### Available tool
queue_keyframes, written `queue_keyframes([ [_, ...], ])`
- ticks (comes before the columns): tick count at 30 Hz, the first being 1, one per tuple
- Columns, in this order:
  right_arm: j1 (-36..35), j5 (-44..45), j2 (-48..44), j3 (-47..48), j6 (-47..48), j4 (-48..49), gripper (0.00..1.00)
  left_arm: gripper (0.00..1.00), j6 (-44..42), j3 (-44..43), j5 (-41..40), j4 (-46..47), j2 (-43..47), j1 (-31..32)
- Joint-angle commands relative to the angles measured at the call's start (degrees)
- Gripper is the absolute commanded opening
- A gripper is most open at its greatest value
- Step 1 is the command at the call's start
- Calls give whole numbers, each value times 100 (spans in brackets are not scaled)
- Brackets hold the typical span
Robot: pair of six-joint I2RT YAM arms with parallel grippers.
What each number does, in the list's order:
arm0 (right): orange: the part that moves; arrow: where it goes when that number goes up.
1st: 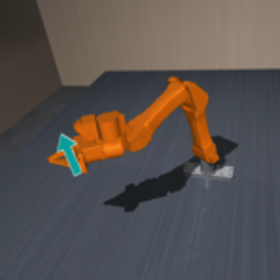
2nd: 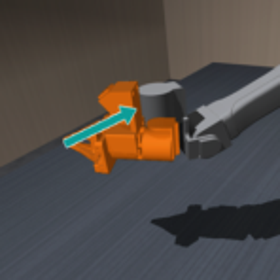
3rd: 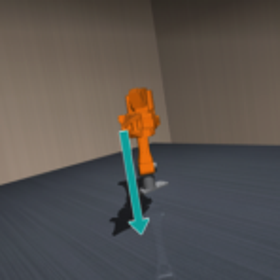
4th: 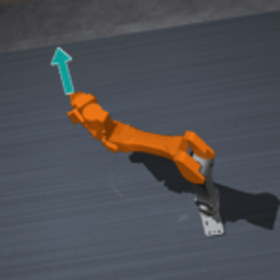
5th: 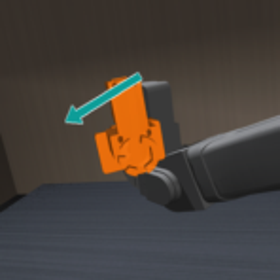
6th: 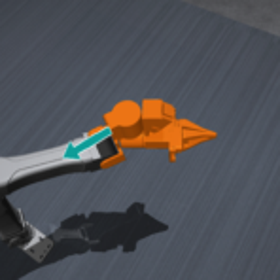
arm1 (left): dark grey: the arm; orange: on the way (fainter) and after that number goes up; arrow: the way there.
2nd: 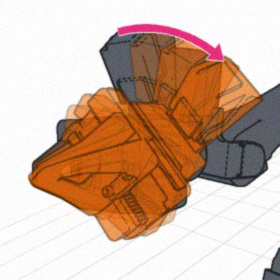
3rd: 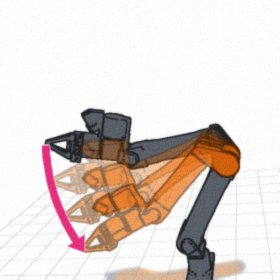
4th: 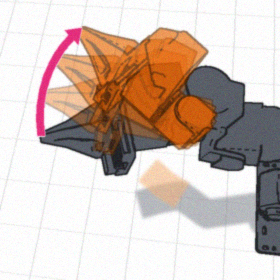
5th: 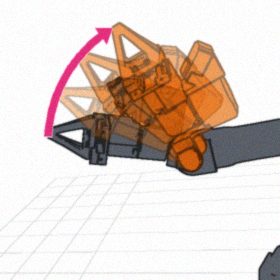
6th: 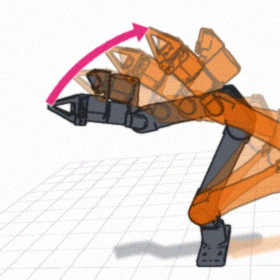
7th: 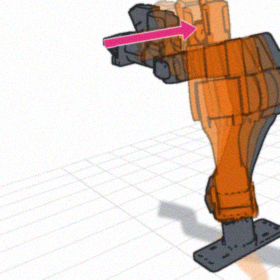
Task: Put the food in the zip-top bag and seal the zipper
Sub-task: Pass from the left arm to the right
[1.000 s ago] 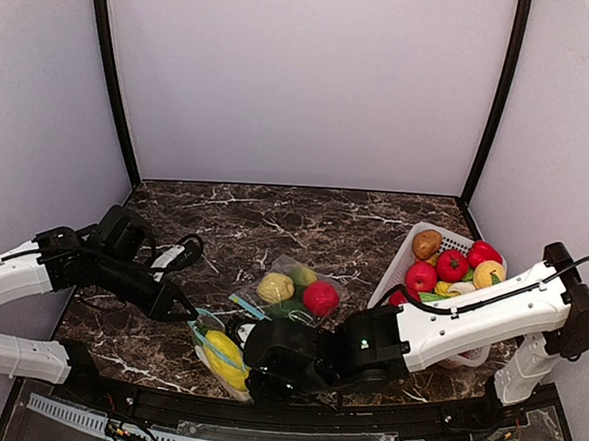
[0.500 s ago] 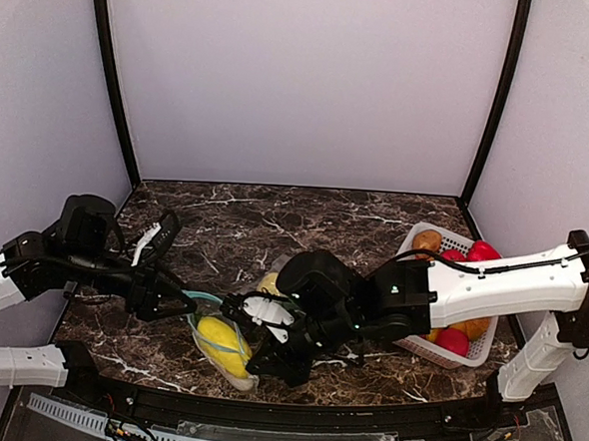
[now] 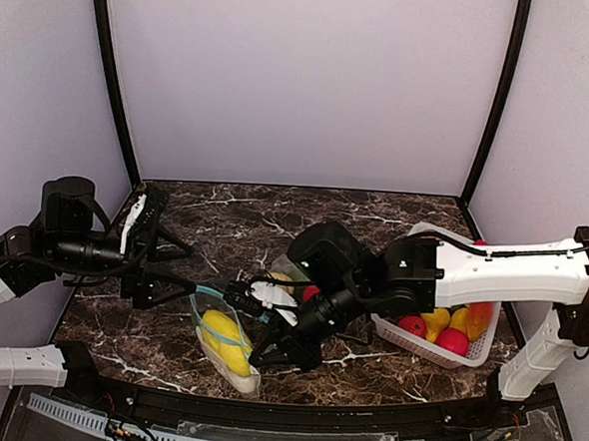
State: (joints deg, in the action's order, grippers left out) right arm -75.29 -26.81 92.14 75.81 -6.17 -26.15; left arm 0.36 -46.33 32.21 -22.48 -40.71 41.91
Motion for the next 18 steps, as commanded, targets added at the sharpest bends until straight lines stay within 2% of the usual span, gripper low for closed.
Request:
queue_keyframes([
  [1,51,-327,-130,278,250,-247,0,90,-775,-628,-494,-610,-466,17],
  [4,54,-352,-100,354,311,-357,0,91,-976,-792,-321,-628,-615,19],
  [11,62,-467,-109,363,327,-388,0,85,-919,-637,1799,-571,-1161,21],
  [14,59,-539,-100,396,336,-414,0,86,-939,-572,2147,-553,-1383,92],
  [18,66,-625,-100,458,347,-428,0,88,-989,-560,2103,-516,-1601,250],
])
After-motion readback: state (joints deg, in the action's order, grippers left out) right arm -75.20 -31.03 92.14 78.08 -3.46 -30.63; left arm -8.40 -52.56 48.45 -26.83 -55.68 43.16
